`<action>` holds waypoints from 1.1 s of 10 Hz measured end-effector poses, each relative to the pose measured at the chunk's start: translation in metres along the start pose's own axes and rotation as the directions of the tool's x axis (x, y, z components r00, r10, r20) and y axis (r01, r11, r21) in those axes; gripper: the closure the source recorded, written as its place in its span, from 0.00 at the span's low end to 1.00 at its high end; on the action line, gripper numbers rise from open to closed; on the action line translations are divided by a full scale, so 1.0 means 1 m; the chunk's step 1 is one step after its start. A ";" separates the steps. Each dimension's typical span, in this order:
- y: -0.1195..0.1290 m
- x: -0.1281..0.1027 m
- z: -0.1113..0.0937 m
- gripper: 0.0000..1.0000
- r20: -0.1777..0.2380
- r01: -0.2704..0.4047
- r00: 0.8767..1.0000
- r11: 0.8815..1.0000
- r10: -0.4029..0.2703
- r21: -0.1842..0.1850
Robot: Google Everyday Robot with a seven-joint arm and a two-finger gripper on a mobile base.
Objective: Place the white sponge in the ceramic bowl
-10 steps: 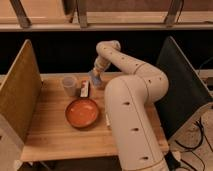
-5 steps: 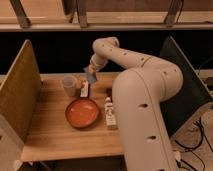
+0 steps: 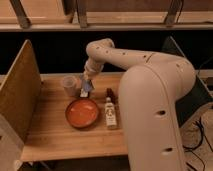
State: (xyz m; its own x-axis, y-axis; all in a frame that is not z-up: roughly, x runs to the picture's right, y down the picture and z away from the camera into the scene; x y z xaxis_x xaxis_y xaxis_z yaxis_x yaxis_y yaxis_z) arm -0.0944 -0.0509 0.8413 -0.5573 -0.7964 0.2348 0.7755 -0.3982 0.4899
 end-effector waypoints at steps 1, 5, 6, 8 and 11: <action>-0.012 -0.011 -0.005 1.00 0.031 -0.016 0.999 1.000 0.016 0.010; -0.043 -0.058 -0.023 1.00 0.148 -0.112 0.983 0.993 0.105 0.036; -0.049 -0.072 -0.025 1.00 0.186 -0.140 0.974 0.989 0.129 0.049; -0.054 -0.095 -0.029 0.98 0.250 -0.185 0.954 0.981 0.164 0.064; -0.057 -0.094 -0.029 0.70 0.250 -0.180 0.955 0.981 0.158 0.068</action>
State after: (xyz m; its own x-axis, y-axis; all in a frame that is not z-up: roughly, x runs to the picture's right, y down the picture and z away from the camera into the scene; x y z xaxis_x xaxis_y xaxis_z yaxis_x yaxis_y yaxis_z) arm -0.0777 0.0337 0.7673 -0.4837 -0.7100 0.5119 0.8414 -0.2161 0.4953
